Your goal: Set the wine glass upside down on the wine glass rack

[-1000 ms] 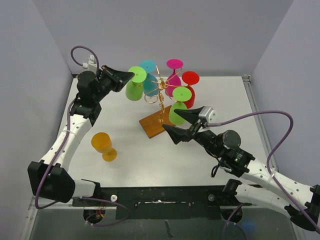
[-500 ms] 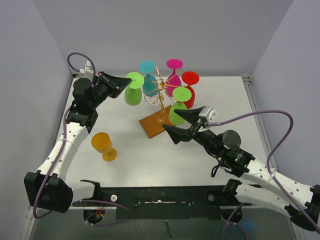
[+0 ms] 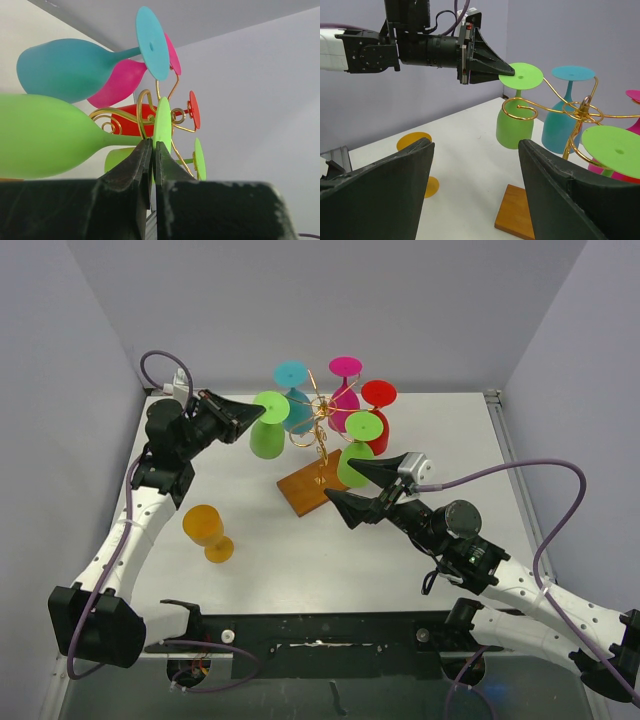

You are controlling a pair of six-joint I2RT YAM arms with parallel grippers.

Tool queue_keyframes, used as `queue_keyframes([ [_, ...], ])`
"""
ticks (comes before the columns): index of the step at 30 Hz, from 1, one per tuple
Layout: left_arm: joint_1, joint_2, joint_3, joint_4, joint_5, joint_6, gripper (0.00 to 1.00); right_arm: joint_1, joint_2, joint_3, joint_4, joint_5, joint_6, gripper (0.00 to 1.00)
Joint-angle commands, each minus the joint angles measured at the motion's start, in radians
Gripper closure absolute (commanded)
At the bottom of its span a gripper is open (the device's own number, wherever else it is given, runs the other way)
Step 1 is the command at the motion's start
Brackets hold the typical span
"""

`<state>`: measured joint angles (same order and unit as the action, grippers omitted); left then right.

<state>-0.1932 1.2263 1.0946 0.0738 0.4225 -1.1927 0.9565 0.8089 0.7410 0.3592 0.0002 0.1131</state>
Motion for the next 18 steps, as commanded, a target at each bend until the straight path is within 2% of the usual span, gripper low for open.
queue_keyframes([
  [1, 0.009, -0.003, 0.034, -0.010, 0.030, 0.020, 0.96, 0.000, -0.012, 0.010, 0.073, 0.011, 0.002, 0.30],
  [9, 0.014, 0.008, 0.052, -0.042, 0.042, 0.043, 0.85, 0.001, -0.013, 0.012, 0.072, 0.010, 0.003, 0.30],
  [15, 0.034, -0.019, 0.074, -0.092, 0.090, 0.101, 0.66, -0.001, -0.013, 0.008, 0.074, 0.012, 0.011, 0.30],
  [18, 0.046, -0.051, 0.079, -0.143, 0.099, 0.154, 0.61, 0.001, -0.009, 0.009, 0.076, 0.010, 0.014, 0.30],
])
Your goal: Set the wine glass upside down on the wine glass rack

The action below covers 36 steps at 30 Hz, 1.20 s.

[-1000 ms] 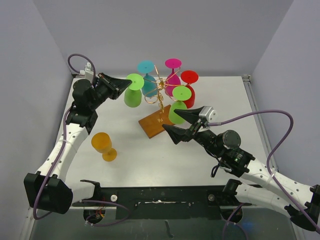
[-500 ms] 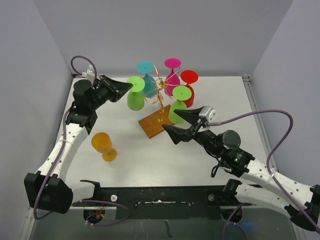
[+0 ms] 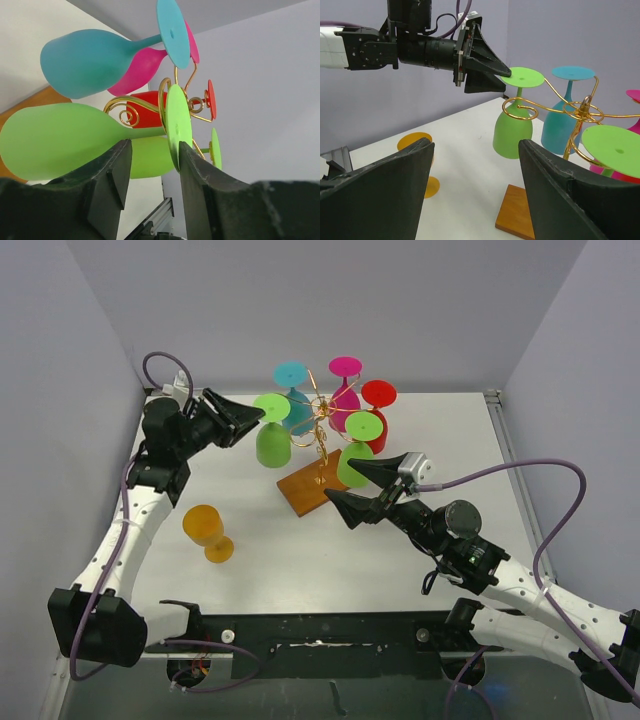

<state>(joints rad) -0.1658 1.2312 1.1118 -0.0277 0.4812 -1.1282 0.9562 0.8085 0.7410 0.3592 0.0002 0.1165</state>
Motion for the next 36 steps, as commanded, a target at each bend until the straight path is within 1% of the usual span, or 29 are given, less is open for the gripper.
queue_keyframes([
  [1, 0.024, -0.067, 0.063, -0.062, 0.047, 0.110, 0.60, 0.001, -0.007, 0.010, 0.076, 0.009, 0.011, 0.30],
  [5, 0.045, -0.116, 0.067, -0.182, 0.055, 0.209, 0.57, 0.000, 0.000, 0.012, 0.079, 0.009, 0.013, 0.30],
  [10, 0.069, -0.187, 0.076, -0.370, -0.008, 0.364, 0.57, 0.001, 0.015, 0.015, 0.081, 0.015, 0.026, 0.30],
  [13, 0.071, -0.216, 0.096, -0.504, -0.084, 0.471, 0.57, 0.001, 0.022, 0.020, 0.077, 0.021, 0.034, 0.30],
  [17, 0.071, -0.228, 0.110, -0.752, -0.179, 0.625, 0.57, 0.001, 0.026, 0.019, 0.075, 0.034, 0.041, 0.30],
  [19, 0.069, -0.235, 0.099, -0.842, -0.233, 0.678, 0.57, 0.000, 0.027, 0.016, 0.078, 0.040, 0.046, 0.30],
  [20, 0.061, -0.239, 0.091, -0.874, -0.284, 0.693, 0.57, 0.001, 0.030, 0.015, 0.079, 0.044, 0.047, 0.30],
  [23, 0.054, -0.248, 0.060, -0.920, -0.335, 0.702, 0.57, 0.001, 0.031, 0.012, 0.087, 0.053, 0.039, 0.30],
  [31, 0.054, -0.227, 0.002, -0.958, -0.315, 0.711, 0.57, 0.000, 0.026, 0.023, 0.064, 0.062, 0.022, 0.30],
  [36, 0.054, -0.191, -0.022, -0.946, -0.297, 0.702, 0.65, -0.001, 0.014, 0.006, 0.076, 0.067, 0.032, 0.29],
])
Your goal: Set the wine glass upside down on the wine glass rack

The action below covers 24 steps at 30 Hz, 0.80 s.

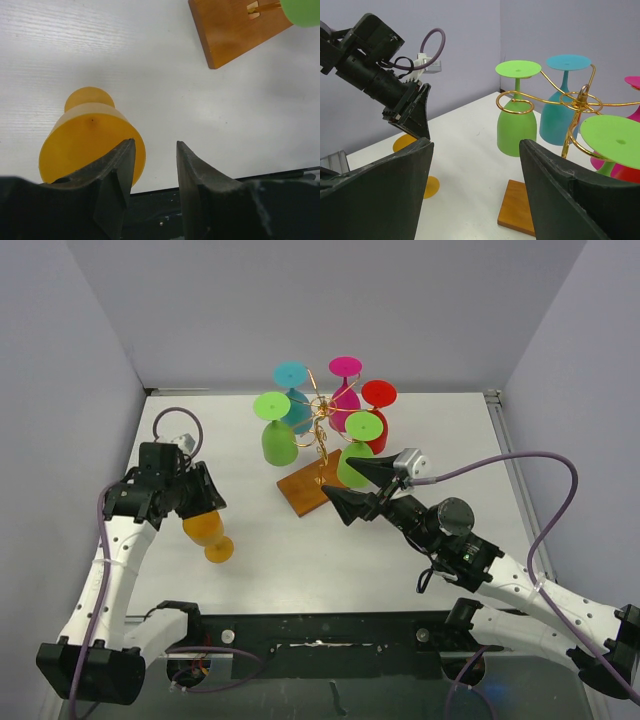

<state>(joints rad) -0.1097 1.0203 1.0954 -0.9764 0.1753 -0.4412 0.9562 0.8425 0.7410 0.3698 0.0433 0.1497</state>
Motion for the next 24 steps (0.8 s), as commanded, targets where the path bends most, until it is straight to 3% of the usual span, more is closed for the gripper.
queue_keyframes([
  [1, -0.002, 0.027, -0.011, 0.004, 0.008, 0.014, 0.66, -0.001, -0.024, 0.004, 0.067, 0.023, 0.000, 0.29],
  [10, -0.002, 0.077, -0.071, 0.022, -0.008, 0.022, 0.67, -0.001, -0.019, 0.004, 0.070, 0.021, 0.006, 0.29],
  [24, -0.013, 0.108, -0.086, 0.049, -0.024, 0.013, 0.94, -0.001, -0.017, 0.001, 0.066, 0.026, 0.020, 0.29],
])
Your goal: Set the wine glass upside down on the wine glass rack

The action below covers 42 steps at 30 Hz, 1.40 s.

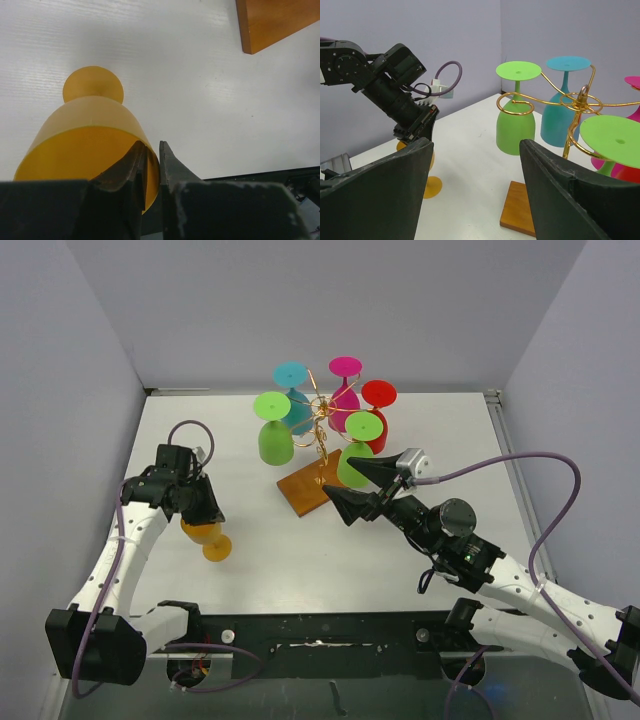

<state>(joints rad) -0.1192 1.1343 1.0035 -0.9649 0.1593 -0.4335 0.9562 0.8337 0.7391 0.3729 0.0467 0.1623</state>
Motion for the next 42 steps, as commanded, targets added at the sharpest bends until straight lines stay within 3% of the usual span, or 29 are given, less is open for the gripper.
queue_keyframes([
  [1, -0.004, -0.010, 0.009, 0.037, -0.009, 0.006, 0.98, 0.000, -0.008, 0.003, 0.063, 0.023, 0.011, 0.29],
  [13, -0.004, -0.141, 0.035, 0.078, 0.023, -0.016, 1.00, 0.001, 0.069, 0.095, 0.016, 0.063, 0.086, 0.29],
  [24, 0.000, -0.310, 0.105, 0.212, -0.062, -0.044, 1.00, 0.000, 0.165, 0.199, 0.022, 0.053, 0.248, 0.29],
  [30, 0.000, -0.426, 0.123, 0.414, -0.214, -0.102, 1.00, -0.001, 0.252, 0.276, 0.006, 0.060, 0.344, 0.29],
  [37, -0.002, -0.542, 0.123, 0.673, -0.389, -0.168, 1.00, -0.001, 0.337, 0.336, 0.117, -0.039, 0.337, 0.30],
  [42, -0.002, -0.606, 0.006, 0.982, -0.332, -0.198, 1.00, -0.003, 0.388, 0.390, 0.134, -0.064, 0.325, 0.29],
])
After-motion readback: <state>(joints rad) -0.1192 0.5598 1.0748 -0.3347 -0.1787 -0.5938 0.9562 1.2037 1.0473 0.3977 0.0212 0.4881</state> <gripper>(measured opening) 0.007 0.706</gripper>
